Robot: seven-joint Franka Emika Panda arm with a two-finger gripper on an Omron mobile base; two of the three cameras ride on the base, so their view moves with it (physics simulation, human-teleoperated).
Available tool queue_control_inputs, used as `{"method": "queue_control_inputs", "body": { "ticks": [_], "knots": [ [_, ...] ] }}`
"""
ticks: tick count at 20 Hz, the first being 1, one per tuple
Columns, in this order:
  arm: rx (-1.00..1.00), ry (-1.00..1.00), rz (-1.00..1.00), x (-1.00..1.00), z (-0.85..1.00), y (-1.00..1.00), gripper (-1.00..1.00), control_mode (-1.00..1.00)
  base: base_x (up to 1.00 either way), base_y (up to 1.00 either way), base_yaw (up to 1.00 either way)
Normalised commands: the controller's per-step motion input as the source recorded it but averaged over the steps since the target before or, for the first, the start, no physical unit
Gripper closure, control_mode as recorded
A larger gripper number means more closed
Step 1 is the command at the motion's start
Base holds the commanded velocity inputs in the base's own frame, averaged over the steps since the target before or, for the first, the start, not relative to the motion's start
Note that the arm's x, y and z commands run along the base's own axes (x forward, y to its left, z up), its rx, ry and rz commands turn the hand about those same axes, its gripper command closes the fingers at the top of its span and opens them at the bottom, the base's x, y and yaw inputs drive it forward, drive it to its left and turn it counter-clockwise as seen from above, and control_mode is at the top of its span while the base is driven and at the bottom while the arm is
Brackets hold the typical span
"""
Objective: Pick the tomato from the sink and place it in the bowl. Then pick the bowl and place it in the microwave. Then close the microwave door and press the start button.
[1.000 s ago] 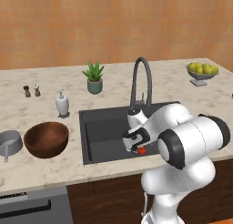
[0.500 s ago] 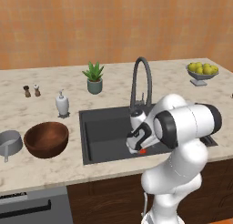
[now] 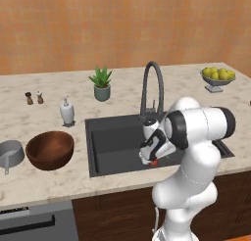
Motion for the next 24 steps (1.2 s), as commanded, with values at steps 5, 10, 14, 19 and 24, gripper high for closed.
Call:
{"method": "queue_control_inputs", "body": {
  "ticks": [5, 10, 14, 19, 24],
  "knots": [
    [0.00, 0.00, 0.00, 0.22, -0.18, -0.04, -1.00, -1.00, 0.00, 0.00, 0.00],
    [0.00, 0.00, 0.00, 0.22, -0.23, 0.00, -1.00, -1.00, 0.00, 0.00, 0.00],
    [0.00, 0.00, 0.00, 0.21, -0.29, 0.00, -1.00, -1.00, 0.00, 0.00, 0.00],
    [0.00, 0.00, 0.00, 0.27, -0.24, 0.00, -1.00, -1.00, 0.00, 0.00, 0.00],
    [0.00, 0.00, 0.00, 0.25, -0.24, 0.00, -1.00, -1.00, 0.00, 0.00, 0.00]
  ]
}}
